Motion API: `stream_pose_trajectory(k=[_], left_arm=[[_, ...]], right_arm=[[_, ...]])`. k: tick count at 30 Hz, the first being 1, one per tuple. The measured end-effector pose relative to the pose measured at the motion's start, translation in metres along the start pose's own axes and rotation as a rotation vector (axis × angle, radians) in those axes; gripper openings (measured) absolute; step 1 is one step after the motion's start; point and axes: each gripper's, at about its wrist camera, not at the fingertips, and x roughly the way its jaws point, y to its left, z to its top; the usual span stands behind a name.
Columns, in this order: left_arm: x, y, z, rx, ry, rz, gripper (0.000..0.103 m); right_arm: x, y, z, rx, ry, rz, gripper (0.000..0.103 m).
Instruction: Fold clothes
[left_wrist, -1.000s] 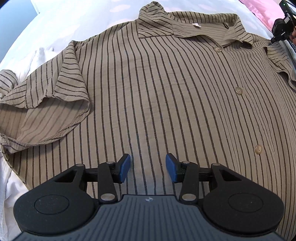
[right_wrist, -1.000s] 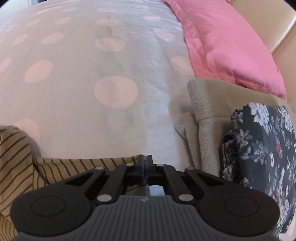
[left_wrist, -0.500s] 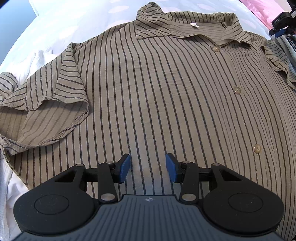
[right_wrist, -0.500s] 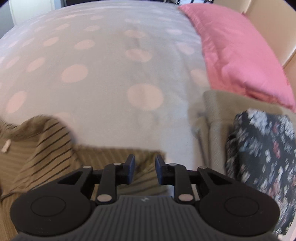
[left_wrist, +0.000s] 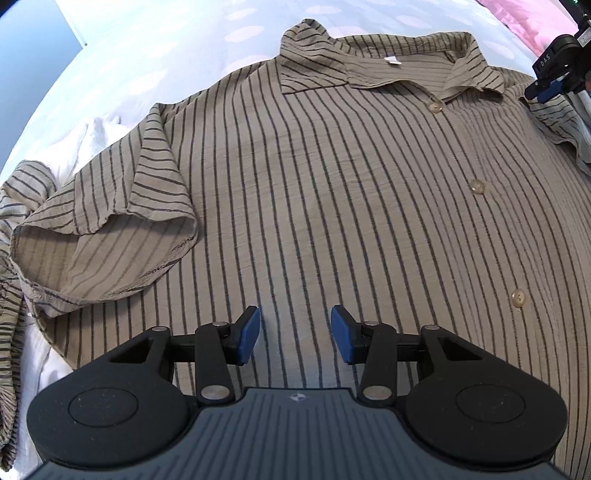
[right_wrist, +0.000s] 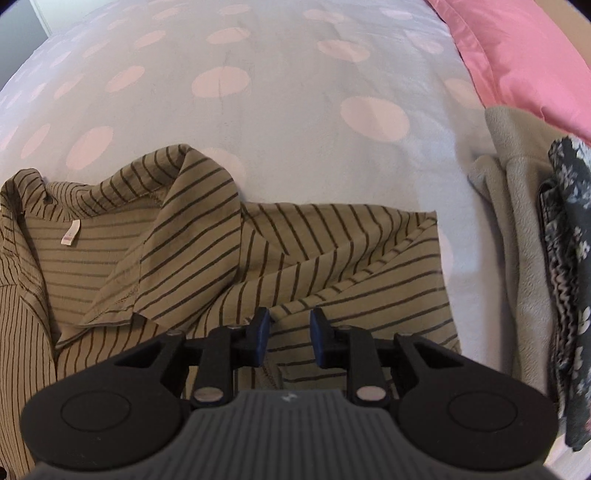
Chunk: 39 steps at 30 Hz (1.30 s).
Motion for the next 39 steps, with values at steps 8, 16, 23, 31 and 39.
stream_pose_trajectory(k=[8, 16, 23, 31, 39], left_arm=[[0.003, 0.002, -0.003, 0.008, 0.015, 0.012, 0.04], [0.006, 0.002, -0.003, 0.0, 0.033, 0.03, 0.04], [0.004, 0.005, -0.005, -0.009, 0.036, 0.031, 0.04], [0.005, 0.003, -0.006, -0.003, 0.042, 0.031, 0.04], [0.004, 0.004, -0.005, -0.006, 0.037, 0.025, 0.04]], right_arm=[[-0.002, 0.005, 0.003, -0.004, -0.028, 0.0, 0.0], [0.004, 0.016, 0.001, -0.016, 0.044, -0.02, 0.027], [-0.002, 0.015, -0.002, -0.006, 0.009, -0.039, 0.002], [-0.02, 0.017, 0.024, 0.069, -0.073, 0.04, 0.002], [-0.023, 0.011, 0.026, 0.032, -0.089, 0.025, 0.02]])
